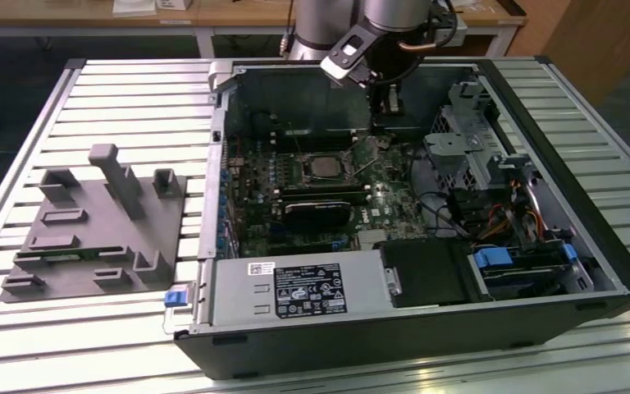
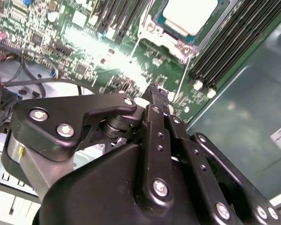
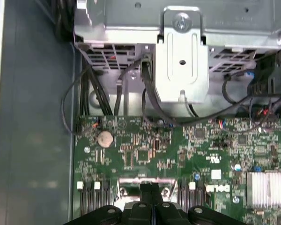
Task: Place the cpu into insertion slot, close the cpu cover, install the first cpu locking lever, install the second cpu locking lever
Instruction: 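Close the cpu cover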
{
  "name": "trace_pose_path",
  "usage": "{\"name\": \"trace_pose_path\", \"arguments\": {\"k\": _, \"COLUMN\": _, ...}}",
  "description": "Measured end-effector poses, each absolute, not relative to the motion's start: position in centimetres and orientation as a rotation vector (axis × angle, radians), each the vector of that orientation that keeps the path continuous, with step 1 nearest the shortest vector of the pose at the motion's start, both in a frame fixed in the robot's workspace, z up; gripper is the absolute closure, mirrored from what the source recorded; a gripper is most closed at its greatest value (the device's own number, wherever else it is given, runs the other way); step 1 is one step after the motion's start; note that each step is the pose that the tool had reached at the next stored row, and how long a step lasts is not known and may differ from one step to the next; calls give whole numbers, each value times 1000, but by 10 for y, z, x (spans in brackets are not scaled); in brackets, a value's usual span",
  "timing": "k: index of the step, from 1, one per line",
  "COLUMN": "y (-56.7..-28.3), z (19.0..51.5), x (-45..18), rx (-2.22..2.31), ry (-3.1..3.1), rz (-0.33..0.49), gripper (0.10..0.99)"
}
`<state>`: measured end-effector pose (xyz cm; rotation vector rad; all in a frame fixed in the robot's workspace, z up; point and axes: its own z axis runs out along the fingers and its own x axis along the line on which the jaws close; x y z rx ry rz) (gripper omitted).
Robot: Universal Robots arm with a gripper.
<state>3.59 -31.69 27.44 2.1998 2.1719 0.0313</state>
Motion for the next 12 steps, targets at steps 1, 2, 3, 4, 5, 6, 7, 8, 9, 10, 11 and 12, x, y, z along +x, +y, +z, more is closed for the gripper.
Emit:
{"name": "trace_pose_path", "arguments": {"k": 1, "y": -317, "z": 274, "x": 38, "rx": 2200, "ry": 2172, "rz": 31, "gripper": 980}}
{"name": "trace_pose_path", "arguments": {"k": 2, "y": -317, "z": 274, "x": 40, "rx": 2200, "ry": 2172, "rz": 31, "gripper": 980}}
{"name": "trace_pose_path", "arguments": {"k": 3, "y": -317, "z": 274, "x": 42, "rx": 2200, "ry": 2172, "rz": 31, "gripper": 980}}
{"name": "trace_pose_path", "arguments": {"k": 4, "y": -317, "z": 274, "x": 44, "rx": 2200, "ry": 2172, "rz": 31, "gripper": 980}}
{"name": "trace_pose_path", "arguments": {"k": 5, "y": -317, "z": 274, "x": 46, "rx": 2200, "ry": 2172, "rz": 31, "gripper": 980}}
{"name": "trace_pose_path", "arguments": {"k": 6, "y": -317, "z": 274, "x": 48, "rx": 2200, "ry": 2172, "rz": 31, "gripper": 980}}
{"name": "trace_pose_path", "arguments": {"k": 7, "y": -317, "z": 274, "x": 51, "rx": 2200, "ry": 2172, "rz": 31, "gripper": 980}}
{"name": "trace_pose_path", "arguments": {"k": 8, "y": -317, "z": 274, "x": 53, "rx": 2200, "ry": 2172, "rz": 31, "gripper": 980}}
{"name": "trace_pose_path", "arguments": {"k": 9, "y": -317, "z": 274, "x": 55, "rx": 2200, "ry": 2172, "rz": 31, "gripper": 980}}
{"name": "trace_pose_path", "arguments": {"k": 10, "y": -317, "z": 274, "x": 58, "rx": 2200, "ry": 2172, "rz": 31, "gripper": 980}}
{"name": "trace_pose_path", "arguments": {"k": 11, "y": -317, "z": 274, "x": 60, "rx": 2200, "ry": 2172, "rz": 31, "gripper": 980}}
{"name": "trace_pose_path", "arguments": {"k": 12, "y": -317, "z": 274, "x": 62, "rx": 2200, "ry": 2172, "rz": 31, "gripper": 980}}
